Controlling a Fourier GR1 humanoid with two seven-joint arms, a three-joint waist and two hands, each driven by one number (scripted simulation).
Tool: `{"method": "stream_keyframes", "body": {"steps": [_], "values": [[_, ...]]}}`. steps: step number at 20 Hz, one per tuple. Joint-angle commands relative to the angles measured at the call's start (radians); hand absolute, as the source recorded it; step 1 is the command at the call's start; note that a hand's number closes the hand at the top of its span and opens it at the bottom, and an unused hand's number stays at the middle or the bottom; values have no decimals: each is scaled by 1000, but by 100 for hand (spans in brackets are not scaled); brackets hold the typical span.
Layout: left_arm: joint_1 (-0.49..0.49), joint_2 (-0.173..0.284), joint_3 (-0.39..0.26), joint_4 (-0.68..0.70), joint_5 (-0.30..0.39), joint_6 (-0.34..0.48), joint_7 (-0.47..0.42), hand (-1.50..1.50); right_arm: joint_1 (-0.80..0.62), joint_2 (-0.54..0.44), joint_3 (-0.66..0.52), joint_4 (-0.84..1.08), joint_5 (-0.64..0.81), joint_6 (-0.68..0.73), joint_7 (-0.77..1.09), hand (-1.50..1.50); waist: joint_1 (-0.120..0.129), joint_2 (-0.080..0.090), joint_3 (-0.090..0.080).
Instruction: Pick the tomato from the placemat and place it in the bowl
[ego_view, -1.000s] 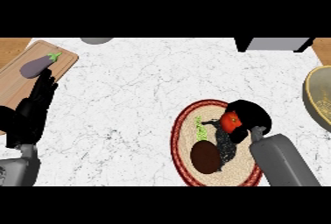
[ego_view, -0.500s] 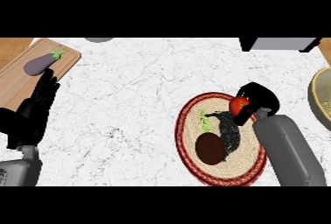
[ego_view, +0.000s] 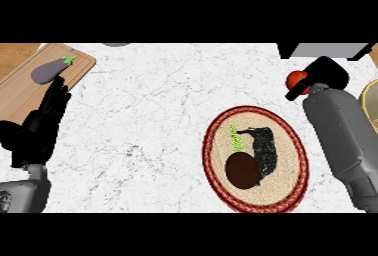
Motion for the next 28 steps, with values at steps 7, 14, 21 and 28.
{"method": "stream_keyframes", "body": {"steps": [7, 14, 21, 28], "values": [[39, 3, 17, 0, 4, -10, -9, 0, -206, -69, 101, -117, 289, -138, 297, 150, -22, -15, -2], [30, 25, 55, 58, 3, -31, -61, 0, -158, -129, 21, -265, 307, -104, 304, 150, -40, -13, -1], [-17, -13, 20, -10, -28, 10, 30, 0, -51, -226, -136, -282, 219, -186, 132, 150, -35, -9, 0], [-10, -31, 29, 53, -25, -13, -34, 0, 62, -312, -262, -155, 116, -313, -90, 150, -30, -5, 0]]}}
